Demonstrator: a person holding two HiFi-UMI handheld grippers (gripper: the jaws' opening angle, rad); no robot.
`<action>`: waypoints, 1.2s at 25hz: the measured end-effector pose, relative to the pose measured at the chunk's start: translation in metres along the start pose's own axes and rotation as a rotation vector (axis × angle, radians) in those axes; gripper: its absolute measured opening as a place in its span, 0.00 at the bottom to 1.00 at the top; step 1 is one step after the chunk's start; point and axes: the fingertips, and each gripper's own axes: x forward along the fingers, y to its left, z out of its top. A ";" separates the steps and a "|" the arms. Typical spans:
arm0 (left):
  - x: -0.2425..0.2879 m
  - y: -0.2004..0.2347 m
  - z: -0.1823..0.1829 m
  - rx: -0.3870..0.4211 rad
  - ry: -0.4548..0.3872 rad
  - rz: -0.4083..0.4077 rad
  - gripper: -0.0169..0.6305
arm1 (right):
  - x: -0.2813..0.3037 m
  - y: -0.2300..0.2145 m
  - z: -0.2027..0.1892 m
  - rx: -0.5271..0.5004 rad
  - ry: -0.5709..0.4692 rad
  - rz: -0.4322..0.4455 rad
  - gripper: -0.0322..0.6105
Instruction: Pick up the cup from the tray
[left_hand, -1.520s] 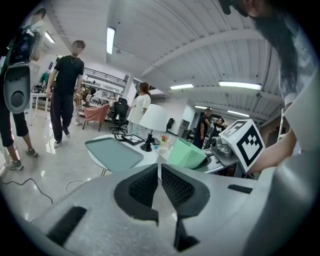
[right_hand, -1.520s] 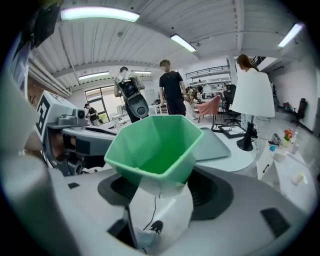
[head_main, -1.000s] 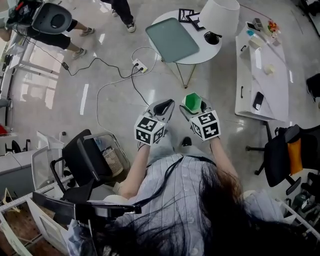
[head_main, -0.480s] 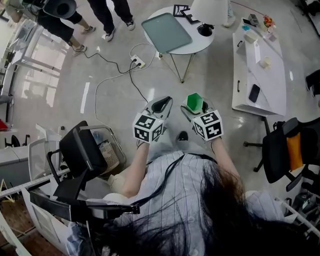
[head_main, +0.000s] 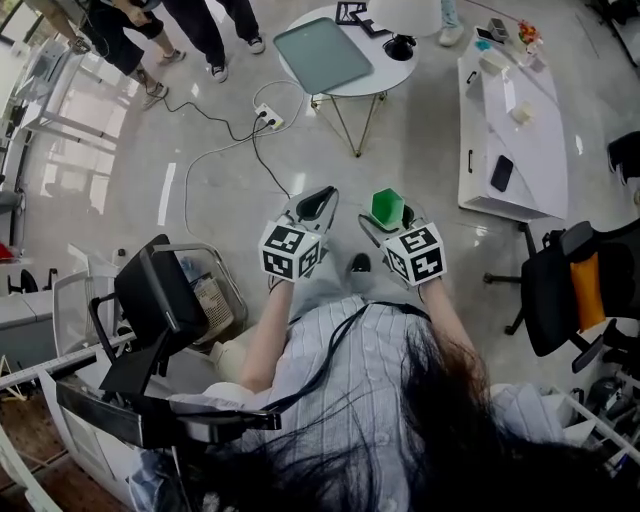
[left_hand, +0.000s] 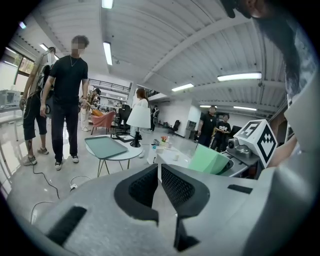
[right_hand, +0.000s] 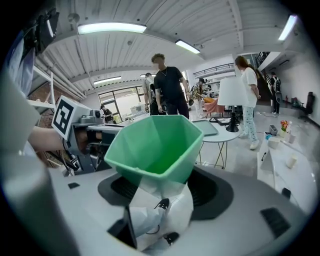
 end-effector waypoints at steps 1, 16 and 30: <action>0.000 -0.001 -0.001 -0.001 0.001 0.001 0.05 | -0.002 0.000 -0.002 0.000 0.000 0.001 0.53; 0.007 -0.018 0.001 0.012 0.006 0.001 0.05 | -0.019 -0.003 -0.003 0.004 -0.026 0.029 0.53; 0.014 -0.025 -0.001 0.026 0.032 -0.018 0.05 | -0.024 -0.005 -0.007 0.007 -0.020 0.028 0.53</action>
